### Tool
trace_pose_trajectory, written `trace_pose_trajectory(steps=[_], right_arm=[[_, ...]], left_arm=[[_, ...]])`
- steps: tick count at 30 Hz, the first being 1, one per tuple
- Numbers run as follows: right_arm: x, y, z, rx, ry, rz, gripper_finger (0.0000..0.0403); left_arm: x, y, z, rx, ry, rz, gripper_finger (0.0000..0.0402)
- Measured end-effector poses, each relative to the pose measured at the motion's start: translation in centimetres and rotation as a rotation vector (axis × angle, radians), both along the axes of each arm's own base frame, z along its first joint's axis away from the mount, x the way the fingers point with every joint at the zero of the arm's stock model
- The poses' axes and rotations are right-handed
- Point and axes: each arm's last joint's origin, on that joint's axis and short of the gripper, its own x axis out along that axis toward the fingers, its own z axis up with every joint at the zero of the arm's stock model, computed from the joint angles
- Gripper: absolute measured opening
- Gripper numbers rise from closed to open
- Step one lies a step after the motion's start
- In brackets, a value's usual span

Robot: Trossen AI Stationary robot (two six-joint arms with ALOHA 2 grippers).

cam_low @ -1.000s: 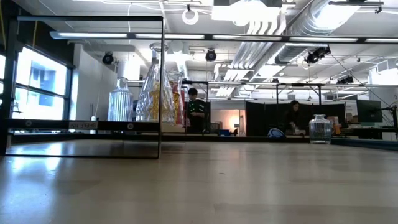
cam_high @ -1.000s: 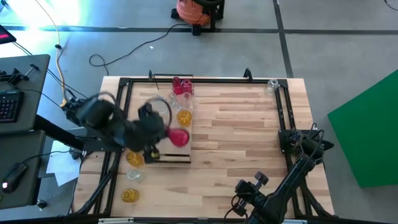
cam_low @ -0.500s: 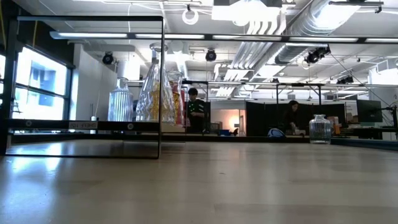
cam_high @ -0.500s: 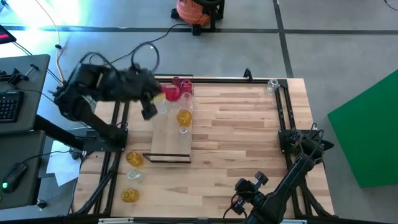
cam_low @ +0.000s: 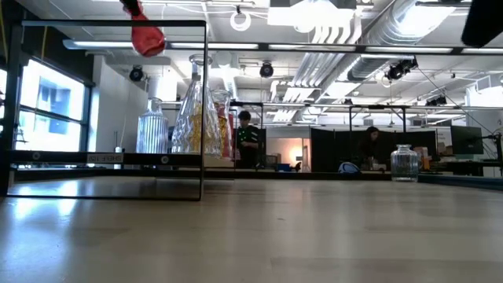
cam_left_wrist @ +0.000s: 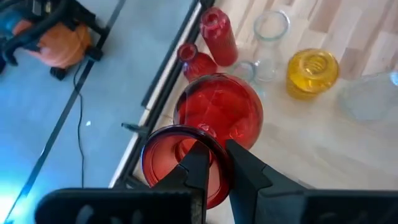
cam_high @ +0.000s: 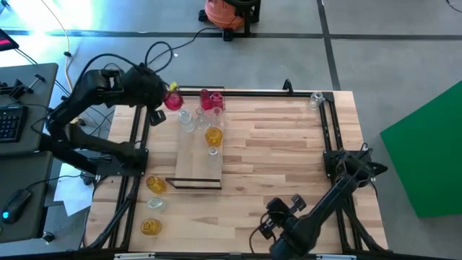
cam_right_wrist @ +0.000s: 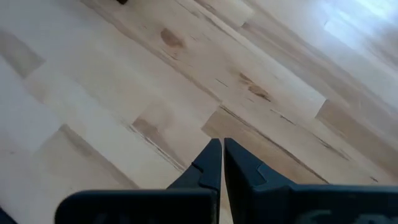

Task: Sort vases onto shelf
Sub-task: Put the red vase on the shelf aligned with the other red vase

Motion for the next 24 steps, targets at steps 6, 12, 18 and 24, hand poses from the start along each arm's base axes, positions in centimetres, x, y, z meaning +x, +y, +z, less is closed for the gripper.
trace_pose_trajectory(steps=[6,12,18,24], right_arm=[[1.7,-1.3,0.0,0.044,0.019,-0.019,0.0],[2.9,-1.8,-0.1,0.103,-0.026,-0.055,0.0],[3.4,-1.9,-0.1,0.156,-0.027,-0.073,0.0],[3.6,-2.1,-0.1,0.177,-0.04,-0.123,0.0]], left_arm=[[-0.2,3.6,-2.5,-0.001,0.06,-0.023,0.0025],[-0.5,7.5,-3.6,-0.008,0.003,-0.041,0.0025],[0.0,10.5,-5.7,-0.081,0.056,-0.056,0.0024],[1.2,11.8,-6.4,-0.073,0.042,-0.096,0.0024]])
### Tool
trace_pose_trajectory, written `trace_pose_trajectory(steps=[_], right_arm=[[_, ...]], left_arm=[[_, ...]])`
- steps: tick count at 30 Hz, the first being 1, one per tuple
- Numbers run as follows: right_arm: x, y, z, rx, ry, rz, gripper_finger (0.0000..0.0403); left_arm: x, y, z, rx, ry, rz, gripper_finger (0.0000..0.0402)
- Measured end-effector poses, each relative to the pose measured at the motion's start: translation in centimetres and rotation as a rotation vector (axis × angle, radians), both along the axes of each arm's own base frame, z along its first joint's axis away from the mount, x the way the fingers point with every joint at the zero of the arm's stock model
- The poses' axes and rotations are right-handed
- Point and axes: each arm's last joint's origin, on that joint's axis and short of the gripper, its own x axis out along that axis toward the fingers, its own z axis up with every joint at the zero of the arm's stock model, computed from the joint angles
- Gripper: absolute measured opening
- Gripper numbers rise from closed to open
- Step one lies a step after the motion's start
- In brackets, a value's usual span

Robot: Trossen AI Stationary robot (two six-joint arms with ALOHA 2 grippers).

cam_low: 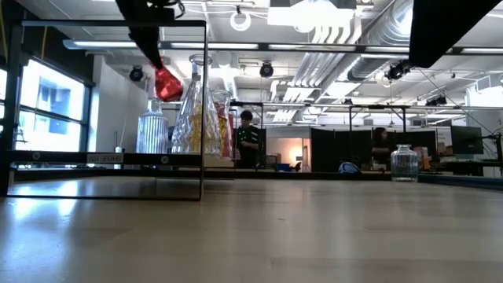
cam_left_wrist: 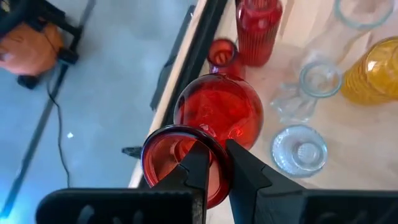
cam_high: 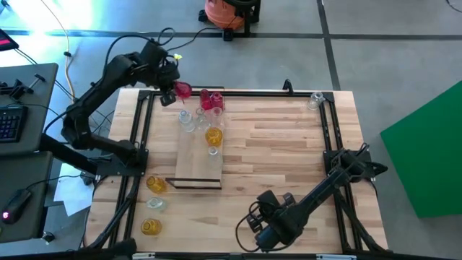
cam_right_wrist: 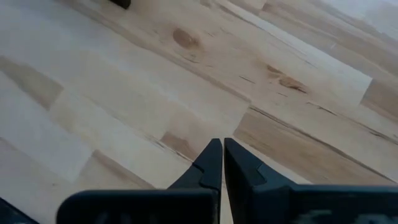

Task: Sort vases onto shelf
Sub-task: Put the red vase on the shelf aligned with the other red vase

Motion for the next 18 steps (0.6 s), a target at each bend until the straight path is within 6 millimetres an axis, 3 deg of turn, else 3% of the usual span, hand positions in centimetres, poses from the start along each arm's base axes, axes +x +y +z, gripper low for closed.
trace_pose_trajectory(steps=[18], right_arm=[[0.0,-0.1,0.0,-0.012,-0.013,-0.017,0.0]], left_arm=[[1.5,1.8,-2.2,-0.098,0.041,0.012,0.0026]])
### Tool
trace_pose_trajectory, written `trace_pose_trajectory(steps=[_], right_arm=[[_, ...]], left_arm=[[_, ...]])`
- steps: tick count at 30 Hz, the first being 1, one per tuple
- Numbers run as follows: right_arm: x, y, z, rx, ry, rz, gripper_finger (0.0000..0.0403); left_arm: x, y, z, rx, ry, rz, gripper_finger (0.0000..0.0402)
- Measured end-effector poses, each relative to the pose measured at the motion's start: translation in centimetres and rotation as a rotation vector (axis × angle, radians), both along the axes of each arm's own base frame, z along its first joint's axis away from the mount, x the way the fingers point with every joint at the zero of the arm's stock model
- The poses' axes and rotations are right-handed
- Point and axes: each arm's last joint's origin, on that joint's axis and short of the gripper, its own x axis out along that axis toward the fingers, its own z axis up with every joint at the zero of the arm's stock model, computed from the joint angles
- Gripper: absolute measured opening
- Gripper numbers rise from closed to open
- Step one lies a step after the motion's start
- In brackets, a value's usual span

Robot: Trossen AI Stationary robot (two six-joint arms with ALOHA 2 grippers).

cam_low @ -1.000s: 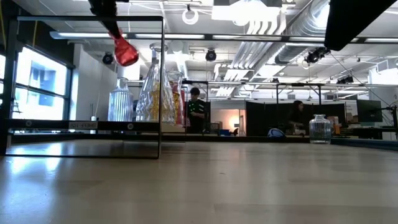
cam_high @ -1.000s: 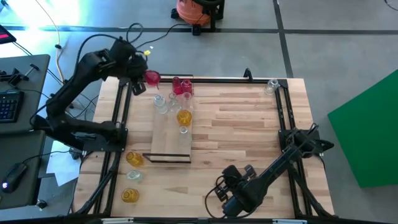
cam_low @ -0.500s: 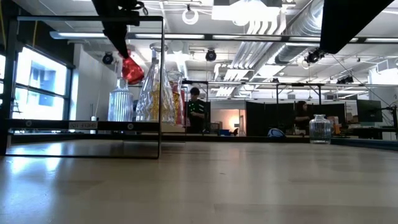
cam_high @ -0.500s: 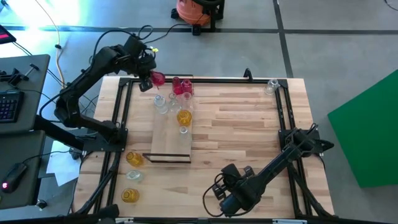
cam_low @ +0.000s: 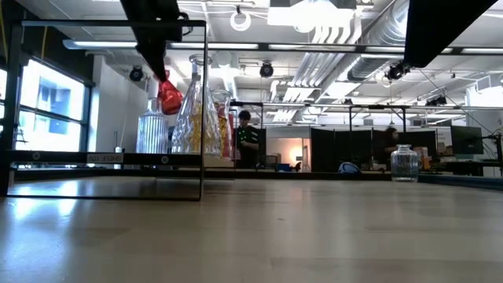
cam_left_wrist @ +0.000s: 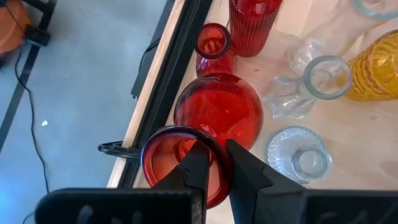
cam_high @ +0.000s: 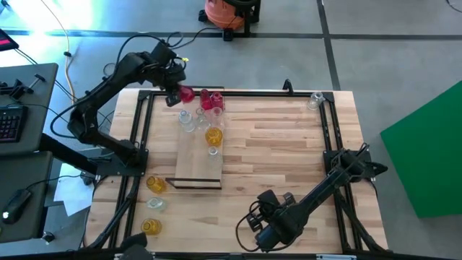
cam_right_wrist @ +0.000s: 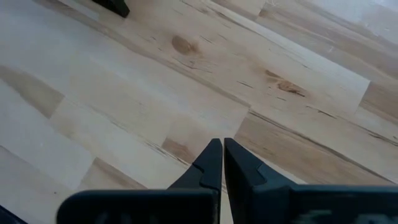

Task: Sort vases onto shelf
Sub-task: Put the red vase on the shelf aligned with the other red vase

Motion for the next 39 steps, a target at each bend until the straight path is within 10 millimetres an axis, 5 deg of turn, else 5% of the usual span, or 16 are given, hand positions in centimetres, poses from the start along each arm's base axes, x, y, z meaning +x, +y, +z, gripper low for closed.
trace_pose_trajectory(steps=[19,39], right_arm=[[0.0,0.1,0.0,0.015,-0.008,-0.015,0.0],[0.0,0.1,0.0,0.012,-0.003,-0.015,0.0]], left_arm=[[2.3,2.7,-3.9,-0.113,0.089,0.009,0.0024],[2.9,3.4,-4.9,-0.13,0.105,0.009,0.0026]])
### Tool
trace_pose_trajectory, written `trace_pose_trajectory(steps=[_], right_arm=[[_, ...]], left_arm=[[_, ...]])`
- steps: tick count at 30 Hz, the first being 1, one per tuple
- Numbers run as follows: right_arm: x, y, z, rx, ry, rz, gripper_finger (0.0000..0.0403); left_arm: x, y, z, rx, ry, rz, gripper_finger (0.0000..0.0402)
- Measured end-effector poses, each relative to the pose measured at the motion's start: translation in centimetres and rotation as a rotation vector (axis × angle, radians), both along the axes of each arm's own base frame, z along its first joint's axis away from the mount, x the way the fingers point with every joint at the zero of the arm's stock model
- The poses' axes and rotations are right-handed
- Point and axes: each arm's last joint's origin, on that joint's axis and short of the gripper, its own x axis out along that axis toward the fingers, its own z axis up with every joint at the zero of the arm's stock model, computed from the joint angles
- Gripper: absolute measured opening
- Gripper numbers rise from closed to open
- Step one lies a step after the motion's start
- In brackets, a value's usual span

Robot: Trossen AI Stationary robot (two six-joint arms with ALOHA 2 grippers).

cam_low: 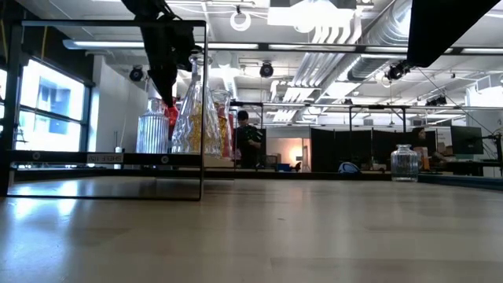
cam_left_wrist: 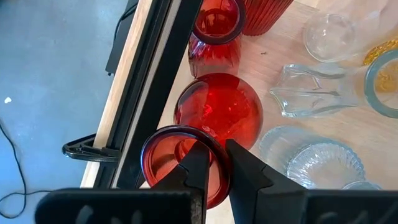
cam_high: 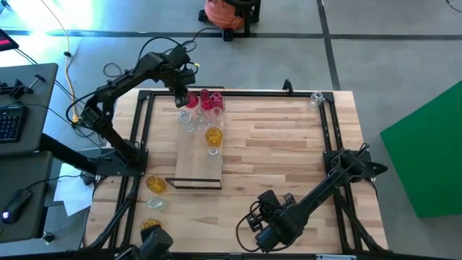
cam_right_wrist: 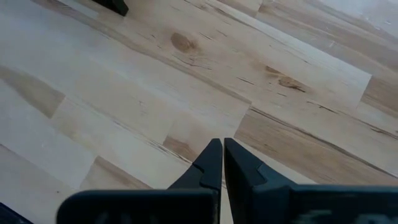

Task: Sort vases onto shelf
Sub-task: Put the red vase on the shelf aligned with the other red vase

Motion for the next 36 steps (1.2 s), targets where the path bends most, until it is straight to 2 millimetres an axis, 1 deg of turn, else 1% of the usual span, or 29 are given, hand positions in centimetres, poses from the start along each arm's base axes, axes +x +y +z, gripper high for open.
trace_pose_trajectory(steps=[6,14,18,25,36], right_arm=[[0.0,0.0,0.0,0.0,0.0,0.0,0.0],[0.0,0.0,0.0,-0.001,-0.003,0.001,0.0],[0.1,0.0,0.0,0.002,-0.008,0.001,0.0],[0.1,0.0,0.0,0.002,-0.009,0.0,0.0],[0.1,0.0,0.0,0.002,-0.007,0.004,0.0]], left_arm=[[-0.2,0.2,-0.1,-0.006,0.0,0.028,0.0026],[0.2,0.7,-1.4,-0.063,0.038,0.055,0.0026],[0.3,0.8,-1.5,-0.068,0.038,0.067,0.0026],[0.6,1.2,-2.4,-0.095,0.053,0.093,0.0027],[0.5,1.3,-2.4,-0.1,0.049,0.119,0.0029]])
